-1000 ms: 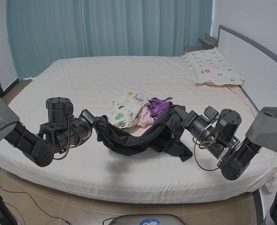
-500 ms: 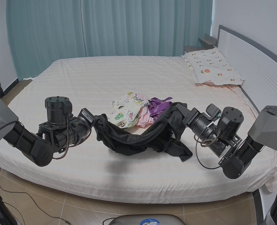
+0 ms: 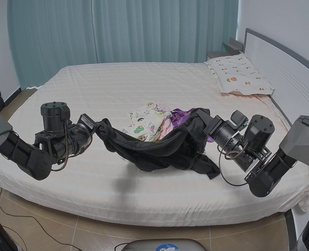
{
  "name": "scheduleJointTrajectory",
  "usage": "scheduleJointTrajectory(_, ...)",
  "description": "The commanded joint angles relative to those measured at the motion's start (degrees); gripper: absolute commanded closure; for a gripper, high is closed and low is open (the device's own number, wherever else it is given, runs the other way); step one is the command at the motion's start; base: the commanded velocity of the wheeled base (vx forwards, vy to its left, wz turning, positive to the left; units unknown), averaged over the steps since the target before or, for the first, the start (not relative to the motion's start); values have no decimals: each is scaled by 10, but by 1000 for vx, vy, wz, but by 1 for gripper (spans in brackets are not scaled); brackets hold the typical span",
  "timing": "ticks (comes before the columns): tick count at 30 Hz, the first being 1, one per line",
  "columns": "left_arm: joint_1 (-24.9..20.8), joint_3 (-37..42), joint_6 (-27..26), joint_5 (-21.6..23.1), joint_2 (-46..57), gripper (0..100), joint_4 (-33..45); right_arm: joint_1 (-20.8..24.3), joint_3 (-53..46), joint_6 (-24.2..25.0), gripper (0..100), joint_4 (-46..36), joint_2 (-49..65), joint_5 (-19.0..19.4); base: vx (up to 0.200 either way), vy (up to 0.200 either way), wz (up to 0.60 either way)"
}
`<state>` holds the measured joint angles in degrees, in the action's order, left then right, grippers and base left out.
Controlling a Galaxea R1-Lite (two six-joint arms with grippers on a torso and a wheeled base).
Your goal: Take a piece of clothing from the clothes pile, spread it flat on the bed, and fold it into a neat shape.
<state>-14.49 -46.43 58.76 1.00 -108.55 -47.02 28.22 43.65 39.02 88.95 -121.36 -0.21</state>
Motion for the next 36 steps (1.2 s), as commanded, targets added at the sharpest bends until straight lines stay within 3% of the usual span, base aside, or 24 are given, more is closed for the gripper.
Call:
scheduleJointTrajectory(1,9,-1,0,0,12,100,1,1,6,-2,100,3,9,0,0,200,0)
scheduleJointTrajectory(36,32,3,-2,0,59,100,5,3,34,-11,100,-8,53,7,0,200,0)
